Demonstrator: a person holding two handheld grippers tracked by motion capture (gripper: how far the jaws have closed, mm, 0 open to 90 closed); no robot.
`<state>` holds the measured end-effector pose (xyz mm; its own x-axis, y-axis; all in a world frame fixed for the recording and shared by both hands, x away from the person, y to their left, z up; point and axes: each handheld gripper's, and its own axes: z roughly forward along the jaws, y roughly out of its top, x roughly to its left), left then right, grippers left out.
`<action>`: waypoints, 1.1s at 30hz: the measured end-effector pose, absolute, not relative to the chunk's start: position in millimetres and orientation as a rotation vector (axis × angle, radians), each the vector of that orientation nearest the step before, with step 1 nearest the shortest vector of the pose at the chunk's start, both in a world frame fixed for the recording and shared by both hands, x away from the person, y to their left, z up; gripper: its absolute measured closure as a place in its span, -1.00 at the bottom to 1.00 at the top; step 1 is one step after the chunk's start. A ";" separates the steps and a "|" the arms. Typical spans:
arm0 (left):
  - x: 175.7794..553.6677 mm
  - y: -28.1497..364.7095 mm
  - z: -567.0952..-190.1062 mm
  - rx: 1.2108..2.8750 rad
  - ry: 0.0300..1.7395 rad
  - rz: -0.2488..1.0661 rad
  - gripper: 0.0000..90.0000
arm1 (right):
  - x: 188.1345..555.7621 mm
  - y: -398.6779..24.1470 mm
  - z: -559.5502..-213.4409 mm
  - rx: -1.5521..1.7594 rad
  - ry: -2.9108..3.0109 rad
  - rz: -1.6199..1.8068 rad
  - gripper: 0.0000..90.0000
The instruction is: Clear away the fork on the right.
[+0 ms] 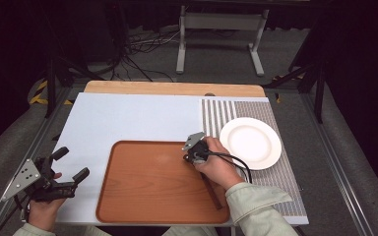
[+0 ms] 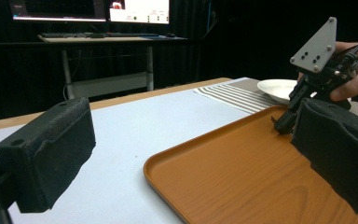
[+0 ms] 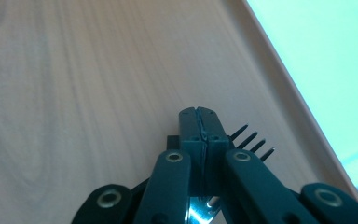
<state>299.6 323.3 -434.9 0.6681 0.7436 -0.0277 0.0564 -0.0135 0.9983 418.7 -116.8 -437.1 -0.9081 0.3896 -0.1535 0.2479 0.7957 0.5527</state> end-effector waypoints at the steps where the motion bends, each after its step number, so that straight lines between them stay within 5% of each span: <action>1: 299.7 323.3 -435.0 1.505 0.695 0.621 -1.00 | 420.1 -119.7 -436.8 0.512 2.719 0.781 1.00; 33: 299.8 323.3 -435.2 1.505 0.696 0.621 -1.00 | 429.4 -151.5 -432.0 0.726 2.639 0.695 1.00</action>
